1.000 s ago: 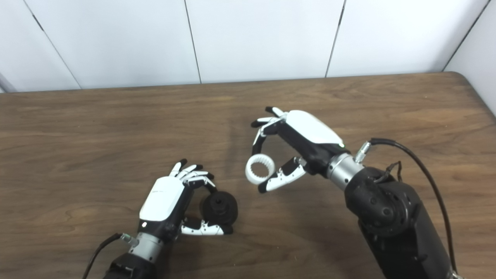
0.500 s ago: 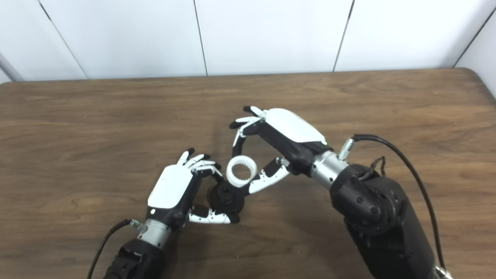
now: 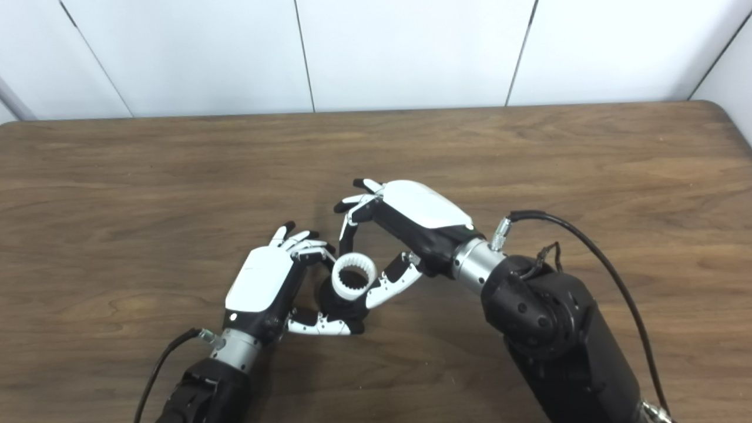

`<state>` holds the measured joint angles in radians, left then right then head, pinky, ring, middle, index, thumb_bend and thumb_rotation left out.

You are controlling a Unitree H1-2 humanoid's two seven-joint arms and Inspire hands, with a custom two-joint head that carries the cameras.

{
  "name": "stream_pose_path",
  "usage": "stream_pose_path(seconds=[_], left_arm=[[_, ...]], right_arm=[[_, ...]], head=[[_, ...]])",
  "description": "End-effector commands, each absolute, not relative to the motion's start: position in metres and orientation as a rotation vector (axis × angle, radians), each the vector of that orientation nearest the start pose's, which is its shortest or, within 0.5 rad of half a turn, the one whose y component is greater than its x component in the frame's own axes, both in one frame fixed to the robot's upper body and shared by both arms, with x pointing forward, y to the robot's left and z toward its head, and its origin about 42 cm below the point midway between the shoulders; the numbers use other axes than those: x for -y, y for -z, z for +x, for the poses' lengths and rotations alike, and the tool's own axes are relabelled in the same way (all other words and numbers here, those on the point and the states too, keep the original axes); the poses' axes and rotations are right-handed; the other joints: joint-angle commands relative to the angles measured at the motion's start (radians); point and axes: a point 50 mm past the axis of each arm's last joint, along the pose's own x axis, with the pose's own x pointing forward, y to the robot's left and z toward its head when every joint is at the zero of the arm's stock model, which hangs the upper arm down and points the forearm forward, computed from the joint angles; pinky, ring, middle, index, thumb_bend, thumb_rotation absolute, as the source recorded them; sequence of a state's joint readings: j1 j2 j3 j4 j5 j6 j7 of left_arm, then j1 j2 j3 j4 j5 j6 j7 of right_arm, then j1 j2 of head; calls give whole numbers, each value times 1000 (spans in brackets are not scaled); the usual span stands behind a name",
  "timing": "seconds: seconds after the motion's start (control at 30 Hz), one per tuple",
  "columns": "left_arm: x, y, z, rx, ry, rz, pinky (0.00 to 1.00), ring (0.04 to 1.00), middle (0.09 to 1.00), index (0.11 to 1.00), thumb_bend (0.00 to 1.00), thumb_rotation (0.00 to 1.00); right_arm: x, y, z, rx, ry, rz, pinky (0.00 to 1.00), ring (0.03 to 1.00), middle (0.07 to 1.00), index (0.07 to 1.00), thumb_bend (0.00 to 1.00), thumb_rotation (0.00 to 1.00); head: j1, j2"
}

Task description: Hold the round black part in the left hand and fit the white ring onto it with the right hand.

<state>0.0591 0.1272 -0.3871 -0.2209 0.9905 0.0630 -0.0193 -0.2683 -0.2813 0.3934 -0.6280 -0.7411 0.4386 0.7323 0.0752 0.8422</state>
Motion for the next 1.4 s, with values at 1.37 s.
stream_pose_path(seconds=[1.37], left_arm=[[-139,-134,246,279,274,1070,1000,888,758,483,525,57]], right_arm=[[145,-246,283,286,-632,-1082,1000,1000,868,484,521,136]], head=[[4,-12]])
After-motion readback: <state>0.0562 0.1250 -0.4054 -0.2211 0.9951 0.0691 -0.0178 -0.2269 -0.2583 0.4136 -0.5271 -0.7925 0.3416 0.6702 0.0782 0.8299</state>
